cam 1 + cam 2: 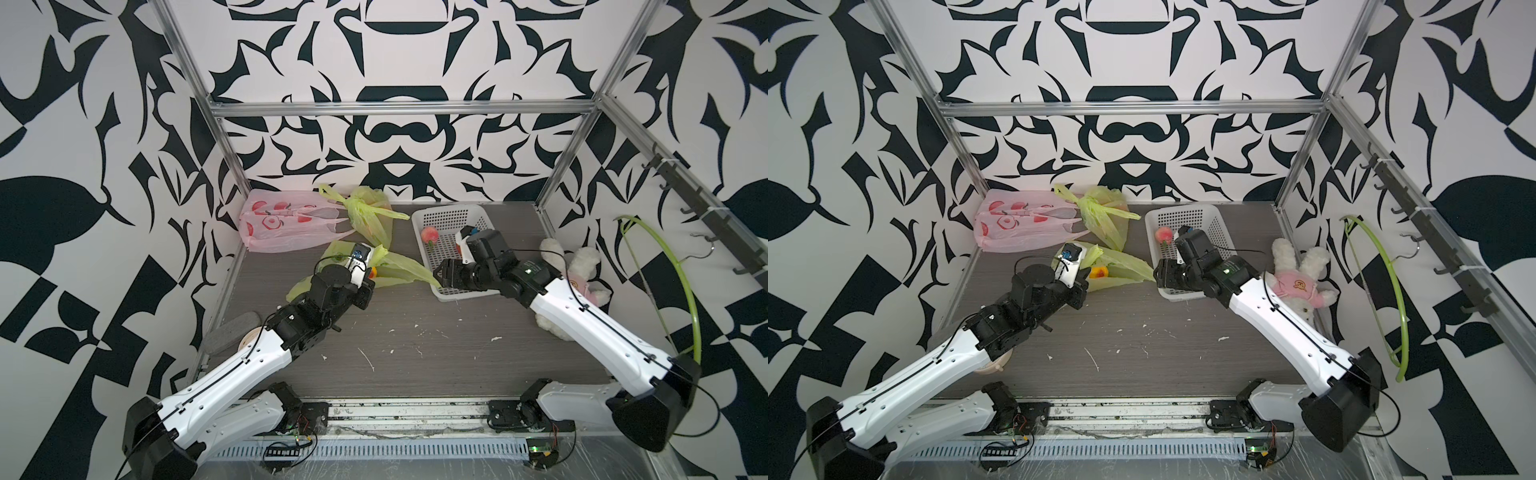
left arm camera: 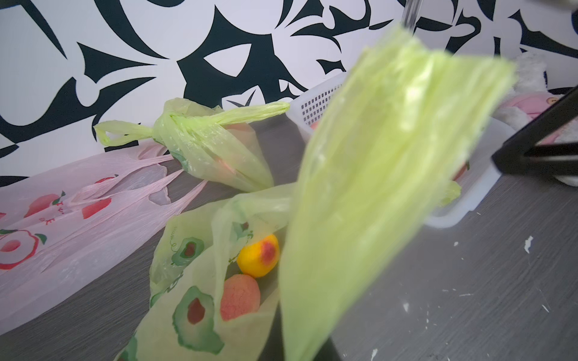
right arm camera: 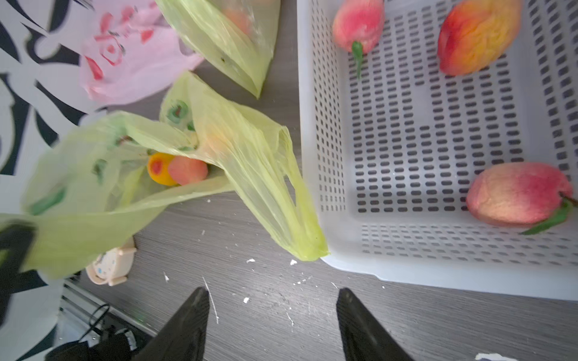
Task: Place the peach into a plastic bag & tie a knot
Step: Adjust the plastic bag at the center of the board.
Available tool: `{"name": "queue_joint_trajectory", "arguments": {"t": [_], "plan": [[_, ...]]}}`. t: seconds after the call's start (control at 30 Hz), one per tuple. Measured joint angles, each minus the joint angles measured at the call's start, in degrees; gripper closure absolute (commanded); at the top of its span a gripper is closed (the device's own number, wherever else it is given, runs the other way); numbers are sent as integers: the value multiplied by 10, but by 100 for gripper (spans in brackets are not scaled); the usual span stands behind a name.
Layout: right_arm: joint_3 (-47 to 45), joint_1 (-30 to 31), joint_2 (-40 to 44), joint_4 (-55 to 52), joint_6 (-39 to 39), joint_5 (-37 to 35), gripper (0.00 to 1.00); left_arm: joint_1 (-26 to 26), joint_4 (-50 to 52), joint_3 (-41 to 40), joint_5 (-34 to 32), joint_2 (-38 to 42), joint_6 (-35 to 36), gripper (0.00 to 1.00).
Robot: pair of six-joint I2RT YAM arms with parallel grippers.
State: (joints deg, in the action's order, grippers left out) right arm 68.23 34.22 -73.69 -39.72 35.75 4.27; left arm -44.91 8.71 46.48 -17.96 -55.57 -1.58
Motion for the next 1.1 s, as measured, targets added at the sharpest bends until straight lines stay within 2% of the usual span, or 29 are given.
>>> {"name": "queue_joint_trajectory", "arguments": {"t": [0.53, 0.67, 0.9, 1.03, 1.1], "plan": [[-62, -20, -45, 128, 64, 32, 36, 0, 2, 1, 4, 7, -5, 100], [-70, -21, -57, 146, 77, 39, 43, 0, 2, 1, 4, 14, -5, 100], [-84, -21, -63, 166, 97, 49, 71, 0, 2, 1, 8, 15, -5, 100], [-81, -21, -63, 166, 89, 49, 96, 0, 5, 1, 8, 17, -6, 100], [-65, -20, -63, 147, 78, 50, 100, 0, 19, 4, 8, 23, -6, 100]]}}
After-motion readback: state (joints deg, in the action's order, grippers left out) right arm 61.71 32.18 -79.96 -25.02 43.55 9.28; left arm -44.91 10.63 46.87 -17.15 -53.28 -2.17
